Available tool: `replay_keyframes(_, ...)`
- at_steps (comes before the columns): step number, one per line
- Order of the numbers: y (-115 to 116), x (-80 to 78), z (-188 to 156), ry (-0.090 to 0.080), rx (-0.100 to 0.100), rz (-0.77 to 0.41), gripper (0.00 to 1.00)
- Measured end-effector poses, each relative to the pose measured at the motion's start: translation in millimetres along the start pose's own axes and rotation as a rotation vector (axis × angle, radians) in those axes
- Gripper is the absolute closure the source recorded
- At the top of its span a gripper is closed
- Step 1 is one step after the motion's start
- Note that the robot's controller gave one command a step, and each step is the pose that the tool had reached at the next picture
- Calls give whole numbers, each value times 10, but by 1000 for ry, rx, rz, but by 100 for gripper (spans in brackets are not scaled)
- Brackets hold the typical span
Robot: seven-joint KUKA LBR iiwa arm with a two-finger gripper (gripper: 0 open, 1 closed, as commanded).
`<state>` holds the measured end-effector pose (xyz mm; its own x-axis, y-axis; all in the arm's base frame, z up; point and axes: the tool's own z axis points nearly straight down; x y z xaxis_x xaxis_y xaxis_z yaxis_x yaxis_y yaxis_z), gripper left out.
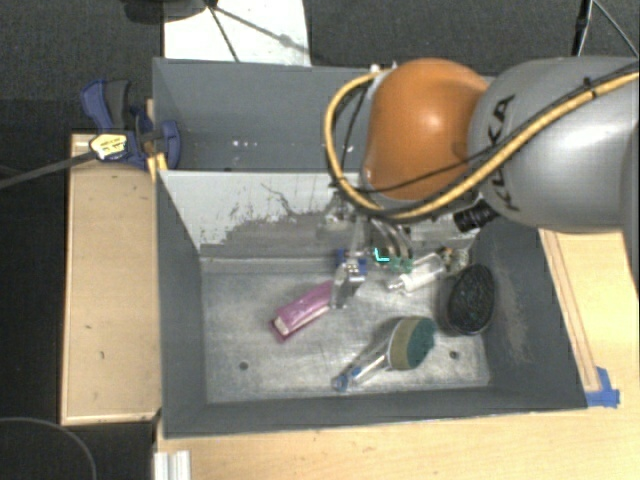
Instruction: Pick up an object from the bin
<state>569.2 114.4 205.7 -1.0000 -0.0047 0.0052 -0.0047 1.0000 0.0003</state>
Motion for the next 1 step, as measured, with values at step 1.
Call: replay_keyframes(1, -461, 42, 1346, -15, -2, -15, 0)
